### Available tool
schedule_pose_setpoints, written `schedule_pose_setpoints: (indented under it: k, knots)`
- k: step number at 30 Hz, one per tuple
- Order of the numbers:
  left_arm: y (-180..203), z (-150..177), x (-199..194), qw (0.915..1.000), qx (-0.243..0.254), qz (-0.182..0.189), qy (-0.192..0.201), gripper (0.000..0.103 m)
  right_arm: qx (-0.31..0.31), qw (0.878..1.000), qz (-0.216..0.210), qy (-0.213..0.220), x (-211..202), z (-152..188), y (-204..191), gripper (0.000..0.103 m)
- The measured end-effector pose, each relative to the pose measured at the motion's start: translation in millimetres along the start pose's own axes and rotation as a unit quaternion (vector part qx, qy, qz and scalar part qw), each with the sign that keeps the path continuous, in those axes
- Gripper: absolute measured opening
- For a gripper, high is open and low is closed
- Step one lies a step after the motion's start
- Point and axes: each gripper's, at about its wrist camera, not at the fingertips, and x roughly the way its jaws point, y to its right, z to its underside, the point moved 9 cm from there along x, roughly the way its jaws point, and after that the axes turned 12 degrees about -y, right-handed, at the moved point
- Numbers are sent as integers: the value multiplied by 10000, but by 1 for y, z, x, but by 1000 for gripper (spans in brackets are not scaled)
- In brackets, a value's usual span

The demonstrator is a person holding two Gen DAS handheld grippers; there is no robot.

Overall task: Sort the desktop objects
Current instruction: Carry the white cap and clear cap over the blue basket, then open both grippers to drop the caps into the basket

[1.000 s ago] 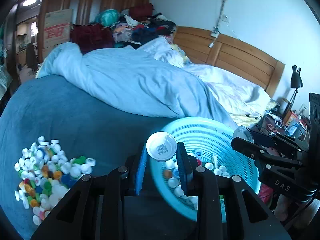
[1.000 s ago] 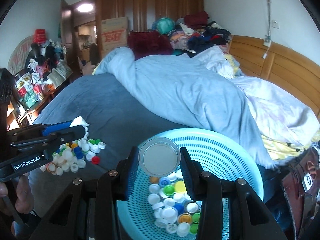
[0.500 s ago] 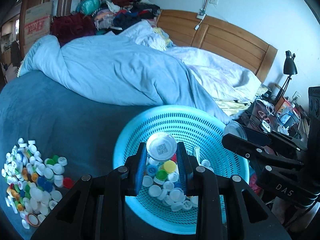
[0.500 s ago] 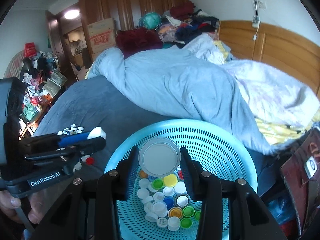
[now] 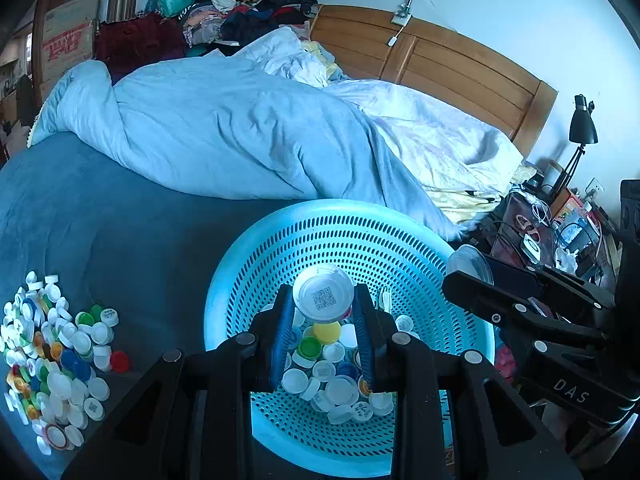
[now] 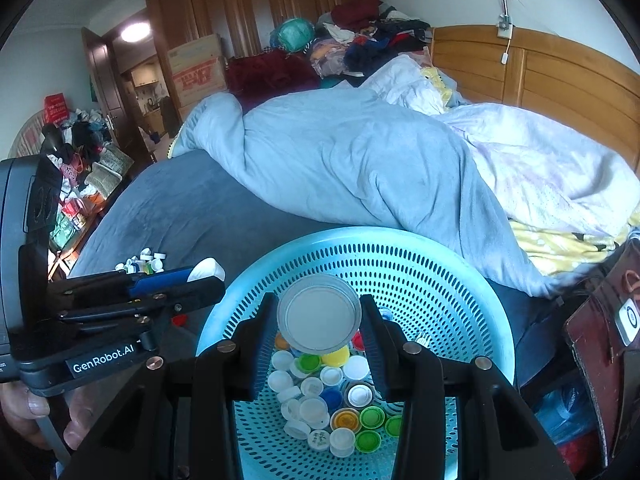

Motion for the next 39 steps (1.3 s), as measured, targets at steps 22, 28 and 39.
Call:
schedule_pose_setpoints:
  k: [22, 28, 39]
  knots:
    - [13, -2, 8, 9999, 110, -43, -85, 25, 129, 9999, -29, -44, 5, 8, 16, 44]
    - [14, -1, 11, 9999, 121, -42, -111, 25, 145, 9999, -30, -84, 8, 11, 18, 44]
    - [16, 2, 13, 9998, 139, -29, -131, 25, 159, 9998, -26, -90, 9, 12, 20, 44]
